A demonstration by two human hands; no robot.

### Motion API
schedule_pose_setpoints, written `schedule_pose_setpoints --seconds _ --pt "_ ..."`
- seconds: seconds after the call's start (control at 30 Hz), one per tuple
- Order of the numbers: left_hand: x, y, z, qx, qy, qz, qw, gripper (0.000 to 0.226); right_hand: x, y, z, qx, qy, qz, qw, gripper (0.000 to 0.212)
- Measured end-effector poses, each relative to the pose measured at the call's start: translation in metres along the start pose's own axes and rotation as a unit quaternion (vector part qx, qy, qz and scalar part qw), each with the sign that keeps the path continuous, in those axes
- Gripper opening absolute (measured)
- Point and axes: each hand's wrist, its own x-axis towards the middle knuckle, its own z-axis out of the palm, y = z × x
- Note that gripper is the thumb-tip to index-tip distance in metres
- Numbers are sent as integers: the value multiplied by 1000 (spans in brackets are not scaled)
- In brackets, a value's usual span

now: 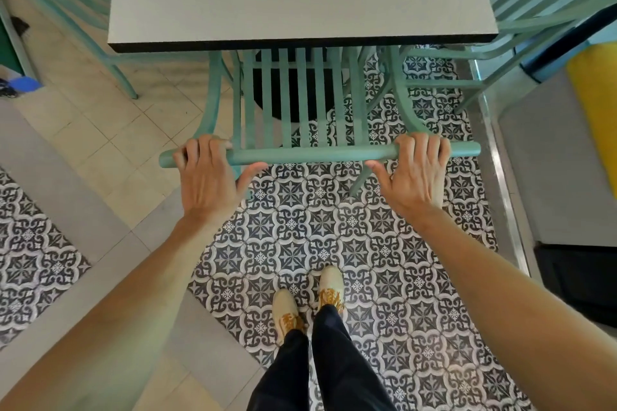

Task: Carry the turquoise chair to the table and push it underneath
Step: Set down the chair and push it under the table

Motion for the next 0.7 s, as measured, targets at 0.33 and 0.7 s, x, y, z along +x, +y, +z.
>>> schedule_pose_setpoints --seconds 0.33,0.7 --pt "4 -39 -12 -11 -2 16 1000 70 -11 -45 -5 25 3 25 999 58" --pt "-10 -30 -9 -18 -11 -7 1000 71 -19 -34 -9 45 7 12 999 61"
